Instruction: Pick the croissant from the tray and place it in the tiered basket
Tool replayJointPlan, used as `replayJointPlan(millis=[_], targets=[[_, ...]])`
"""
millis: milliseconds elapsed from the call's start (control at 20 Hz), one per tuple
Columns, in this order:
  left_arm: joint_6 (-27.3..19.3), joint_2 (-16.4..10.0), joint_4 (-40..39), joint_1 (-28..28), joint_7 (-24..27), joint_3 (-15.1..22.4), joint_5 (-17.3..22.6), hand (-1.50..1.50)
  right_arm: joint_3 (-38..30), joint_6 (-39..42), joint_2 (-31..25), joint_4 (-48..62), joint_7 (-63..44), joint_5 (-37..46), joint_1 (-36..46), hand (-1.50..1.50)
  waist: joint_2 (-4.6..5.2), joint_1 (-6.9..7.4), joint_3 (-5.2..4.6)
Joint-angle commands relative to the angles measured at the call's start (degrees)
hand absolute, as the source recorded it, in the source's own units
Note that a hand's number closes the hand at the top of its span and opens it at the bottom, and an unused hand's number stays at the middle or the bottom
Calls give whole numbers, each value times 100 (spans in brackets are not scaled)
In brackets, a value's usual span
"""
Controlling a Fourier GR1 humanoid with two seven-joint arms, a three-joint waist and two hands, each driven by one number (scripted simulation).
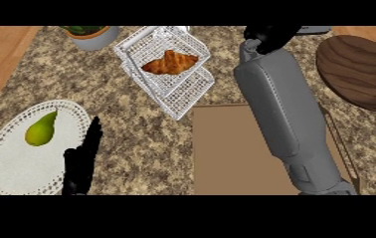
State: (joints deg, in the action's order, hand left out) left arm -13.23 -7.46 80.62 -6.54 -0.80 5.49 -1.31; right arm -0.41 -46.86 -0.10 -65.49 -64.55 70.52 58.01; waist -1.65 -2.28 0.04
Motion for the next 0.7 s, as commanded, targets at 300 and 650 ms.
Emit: replayJointPlan(millis=[300,650], targets=[[-108,-79,24,-316,-102,-258,112,0,-7,1005,10,-3054,-944,227,-1762,-150,-141,-485,1],[-157,-2,-22,-462,36,-294,140,0,720,1607,10,-5268,-833,-134,-3446,-150,-113,-540,-8]])
